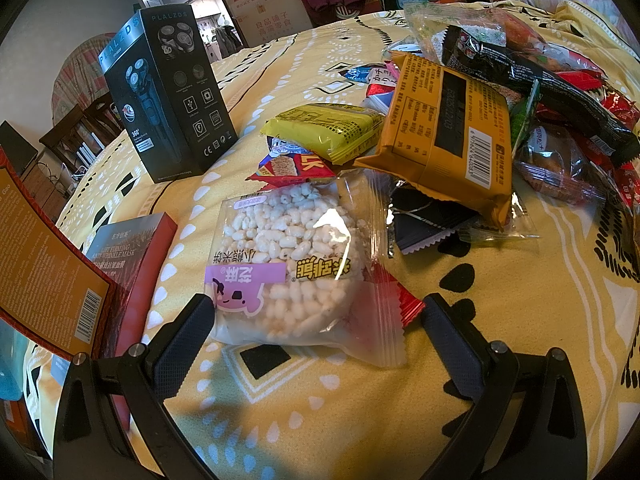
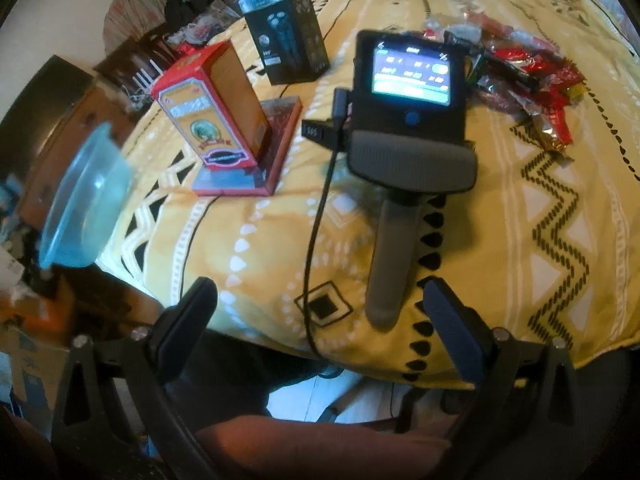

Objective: Organize snacks

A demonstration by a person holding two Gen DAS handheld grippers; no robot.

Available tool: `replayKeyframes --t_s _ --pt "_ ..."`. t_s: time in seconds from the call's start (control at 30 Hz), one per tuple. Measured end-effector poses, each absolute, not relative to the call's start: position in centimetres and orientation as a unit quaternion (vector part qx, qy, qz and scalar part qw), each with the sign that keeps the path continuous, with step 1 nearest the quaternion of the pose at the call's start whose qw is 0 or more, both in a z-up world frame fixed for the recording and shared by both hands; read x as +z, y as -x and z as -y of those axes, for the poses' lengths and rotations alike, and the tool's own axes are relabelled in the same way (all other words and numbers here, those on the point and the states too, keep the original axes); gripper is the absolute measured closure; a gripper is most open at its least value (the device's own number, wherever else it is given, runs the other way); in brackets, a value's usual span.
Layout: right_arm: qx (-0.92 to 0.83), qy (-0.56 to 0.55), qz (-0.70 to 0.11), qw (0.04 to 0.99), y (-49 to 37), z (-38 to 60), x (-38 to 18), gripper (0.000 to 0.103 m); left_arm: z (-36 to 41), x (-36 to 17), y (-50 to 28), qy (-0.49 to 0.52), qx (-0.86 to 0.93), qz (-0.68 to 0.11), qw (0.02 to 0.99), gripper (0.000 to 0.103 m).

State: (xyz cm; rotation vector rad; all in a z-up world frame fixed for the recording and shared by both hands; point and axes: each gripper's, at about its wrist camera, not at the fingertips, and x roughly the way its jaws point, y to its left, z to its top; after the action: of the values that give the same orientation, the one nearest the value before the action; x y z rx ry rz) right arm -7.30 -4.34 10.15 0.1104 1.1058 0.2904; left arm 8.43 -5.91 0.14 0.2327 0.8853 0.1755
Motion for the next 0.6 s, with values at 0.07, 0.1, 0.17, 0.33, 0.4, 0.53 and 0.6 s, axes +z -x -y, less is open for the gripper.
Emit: replayKeyframes --t_s 0.07,0.1,0.17,0.33,0.4,0.53,0.6 --pt "0.144 -0.056 -0.518 0.841 7.1 5.4 10.5 0.0 5.9 0.1 -8.4 -0.112 0.085 -0.427 0.893 0.0" --pt "0.146 -0.056 -0.511 0.845 7.0 6.0 10.8 0.0 5.9 0.1 -8.4 -0.112 0.085 -0.427 0.893 0.0" --pt "0.149 -0.056 -0.494 0.854 6.7 7.0 11.3 0.0 5.9 0.1 -8.4 -0.112 0.085 -0.427 0.893 0.0" --pt "0.103 -0.033 -0.43 0.896 6.2 10.3 13.7 0.0 5.9 0.1 -8.4 -0.112 0.085 -0.427 0.893 0.0" --pt "0.071 -0.018 -0.411 0.909 5.7 11.6 14.4 0.0 5.9 0.1 -8.4 -0.112 0.085 -0.427 0.893 0.0" --pt "-0.015 0.013 -0.395 0.918 2.5 16.4 14.2 0.0 5.9 0.1 -8.4 -0.112 0.085 -0.427 0.893 0.0" --pt "-0.046 0.036 -0.408 0.911 0.6 18.1 12.9 0.0 5.9 0.1 -8.4 -0.112 0.085 -0.427 0.893 0.0"
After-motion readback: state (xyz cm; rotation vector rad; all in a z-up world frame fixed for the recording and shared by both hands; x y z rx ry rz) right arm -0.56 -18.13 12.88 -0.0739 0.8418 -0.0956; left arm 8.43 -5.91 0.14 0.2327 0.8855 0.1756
